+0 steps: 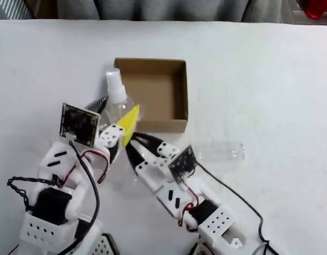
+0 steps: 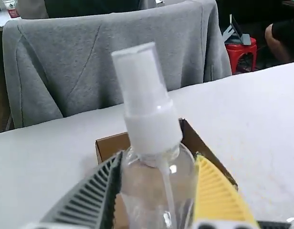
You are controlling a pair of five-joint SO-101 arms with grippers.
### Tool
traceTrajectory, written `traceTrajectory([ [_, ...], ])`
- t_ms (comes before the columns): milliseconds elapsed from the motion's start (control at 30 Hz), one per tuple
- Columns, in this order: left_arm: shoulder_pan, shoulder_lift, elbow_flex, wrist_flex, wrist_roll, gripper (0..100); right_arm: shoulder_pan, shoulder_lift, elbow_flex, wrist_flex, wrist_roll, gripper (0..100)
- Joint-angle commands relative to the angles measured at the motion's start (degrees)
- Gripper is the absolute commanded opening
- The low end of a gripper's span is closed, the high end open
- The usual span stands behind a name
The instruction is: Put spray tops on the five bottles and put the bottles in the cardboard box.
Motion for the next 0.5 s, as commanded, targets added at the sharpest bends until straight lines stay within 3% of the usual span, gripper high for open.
traceTrajectory([
  [0,0.92,-1.19,-3.16,2.29,-1.23,2,2.51,-0.75,0.44,-0.84,0.26,1.5],
  [233,0.92,-1.19,-3.25,1.85,-1.23,2,2.07,-0.75,0.62,-0.84,0.26,1.5],
  [467,-1.54,-0.66,-2.99,-5.10,-0.53,2,-2.24,-0.75,0.62,-0.48,0.26,1.5],
])
